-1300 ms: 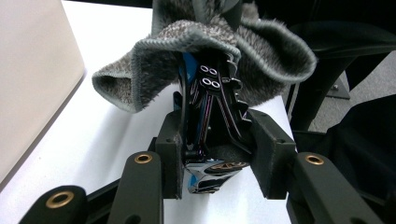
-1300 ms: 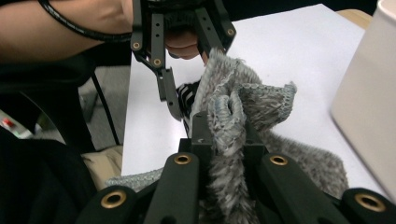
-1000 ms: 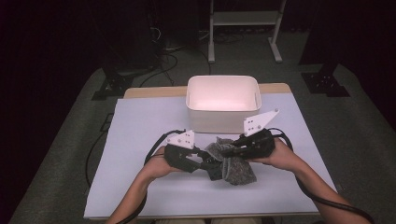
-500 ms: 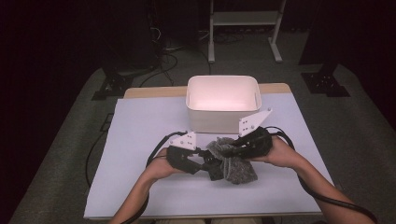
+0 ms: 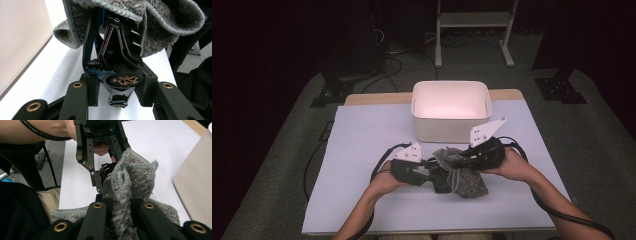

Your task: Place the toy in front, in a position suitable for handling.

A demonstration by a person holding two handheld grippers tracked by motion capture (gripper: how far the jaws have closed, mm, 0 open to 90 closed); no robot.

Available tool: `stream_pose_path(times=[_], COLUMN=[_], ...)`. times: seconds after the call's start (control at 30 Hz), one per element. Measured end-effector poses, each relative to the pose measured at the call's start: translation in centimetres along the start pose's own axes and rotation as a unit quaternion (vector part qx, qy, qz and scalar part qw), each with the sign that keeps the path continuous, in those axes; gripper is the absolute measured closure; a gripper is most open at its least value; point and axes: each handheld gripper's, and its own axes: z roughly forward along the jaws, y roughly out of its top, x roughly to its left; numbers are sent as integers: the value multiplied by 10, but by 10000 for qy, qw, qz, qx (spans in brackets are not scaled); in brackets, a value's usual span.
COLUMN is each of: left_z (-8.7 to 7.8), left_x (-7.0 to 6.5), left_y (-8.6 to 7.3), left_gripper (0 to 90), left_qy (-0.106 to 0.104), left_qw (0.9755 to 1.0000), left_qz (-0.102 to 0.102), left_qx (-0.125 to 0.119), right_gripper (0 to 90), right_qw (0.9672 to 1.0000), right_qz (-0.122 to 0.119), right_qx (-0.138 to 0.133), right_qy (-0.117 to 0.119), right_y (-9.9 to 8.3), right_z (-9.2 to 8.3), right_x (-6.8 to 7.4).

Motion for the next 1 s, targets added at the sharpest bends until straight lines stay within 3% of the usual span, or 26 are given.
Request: stream_pose_path(times=[0.23, 0.37, 0.47, 0.57, 0.7, 0.73, 0.8, 0.9, 1.0], left_z=[-13, -12, -11, -11, -9, -9, -9, -8, -9], left_x=[-2, -2, -3, -3, -4, -4, -3, -3, -4], left_y=[3, -2, -2, 0, 2, 2, 2, 2, 1], left_gripper=[602, 601, 601, 599, 597, 596, 597, 598, 601], left_qy=[-75, -60, -48, -33, 15, 15, -4, -30, -84], left_qw=[9994, 9999, 9999, 9998, 9997, 9997, 9997, 9998, 9996], left_qz=[149, 90, 95, 154, 183, 183, 194, 190, 243], left_qx=[307, 115, 97, 150, 189, 189, 140, 96, 63], right_gripper=[789, 680, 596, 578, 664, 664, 771, 813, 821], right_qw=[9999, 10000, 9999, 9992, 9974, 9974, 9972, 9975, 9985], right_qz=[4, -23, -53, -235, -356, -356, -405, -397, -217], right_qx=[-102, -60, -58, -16, -9, -9, 57, 145, 51], right_qy=[60, -56, -141, -335, -631, -631, -619, -559, -498], right_y=[-2, -6, -8, -9, -11, -11, -12, -13, -17], right_z=[4, 11, 11, 13, 15, 15, 14, 10, 1], right_x=[1, 4, 6, 11, 15, 15, 15, 16, 11])
